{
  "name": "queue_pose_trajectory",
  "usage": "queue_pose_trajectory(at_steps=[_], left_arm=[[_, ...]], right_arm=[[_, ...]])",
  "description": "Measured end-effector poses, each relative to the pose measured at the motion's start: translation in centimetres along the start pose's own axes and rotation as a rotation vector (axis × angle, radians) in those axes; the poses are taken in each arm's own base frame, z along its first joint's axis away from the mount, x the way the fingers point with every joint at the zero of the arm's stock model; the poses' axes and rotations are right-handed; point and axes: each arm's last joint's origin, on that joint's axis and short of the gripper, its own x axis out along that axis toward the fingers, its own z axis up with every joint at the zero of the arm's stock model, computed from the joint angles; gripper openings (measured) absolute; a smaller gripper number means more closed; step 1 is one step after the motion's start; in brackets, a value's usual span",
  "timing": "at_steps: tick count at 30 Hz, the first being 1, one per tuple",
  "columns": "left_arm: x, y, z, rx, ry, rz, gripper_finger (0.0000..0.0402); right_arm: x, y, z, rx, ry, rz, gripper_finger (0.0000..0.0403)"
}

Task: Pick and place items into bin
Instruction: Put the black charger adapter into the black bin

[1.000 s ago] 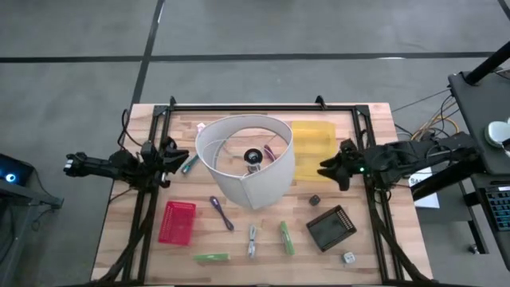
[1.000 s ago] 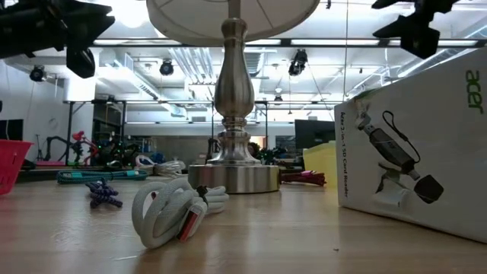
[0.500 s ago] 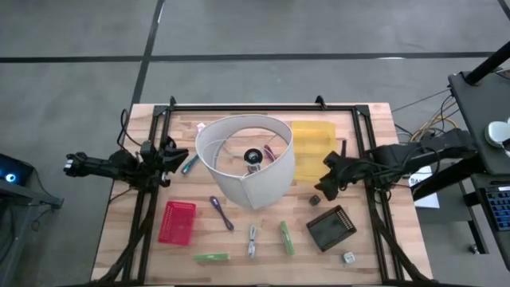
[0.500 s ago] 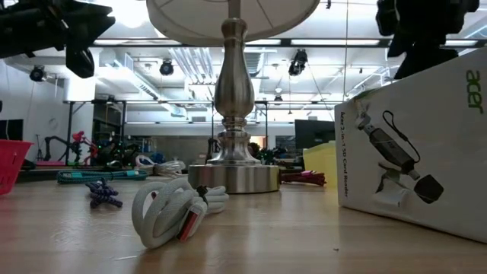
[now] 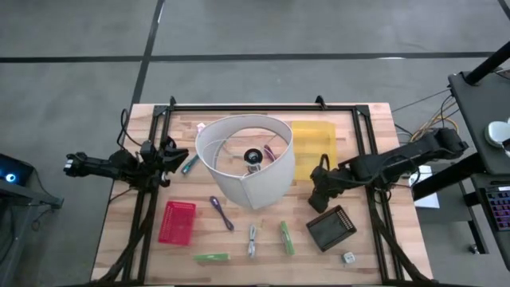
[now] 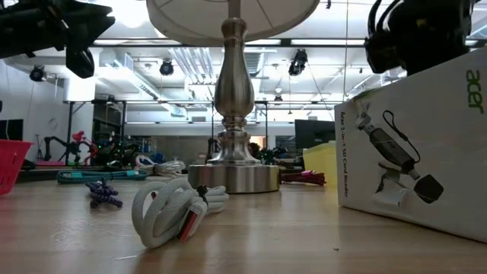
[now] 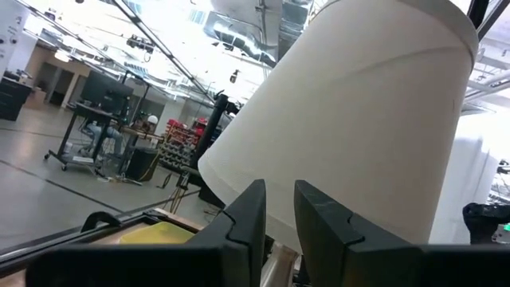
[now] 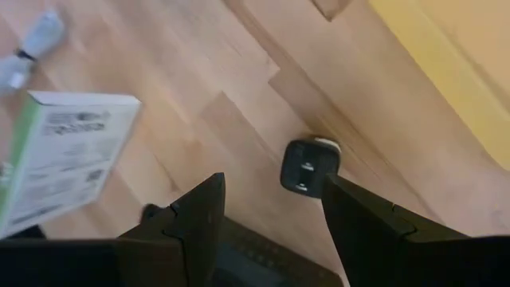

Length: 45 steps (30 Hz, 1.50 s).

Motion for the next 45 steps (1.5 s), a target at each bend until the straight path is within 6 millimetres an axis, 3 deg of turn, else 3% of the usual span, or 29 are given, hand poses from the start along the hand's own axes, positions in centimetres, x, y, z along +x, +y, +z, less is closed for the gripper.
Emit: queue_pose_trajectory(at_steps=[13, 34, 45], left_arm=[[0.0, 0.0, 0.0, 0.000, 0.003, 0.001, 0.0052], [0.0, 0.0, 0.0, 0.000, 0.003, 0.000, 0.0052], [0.0, 0.0, 0.0, 0.000, 0.003, 0.000, 0.0052]], right_arm=[[3.6, 0.1, 0.1, 0.095, 0.073, -0.141, 0.0196], [6.6, -0.2, 0.1, 0.093, 0.130, -0.255, 0.0196], [6.3, -0.1, 0.1, 0.091, 0.128, -0.244, 0.0136]])
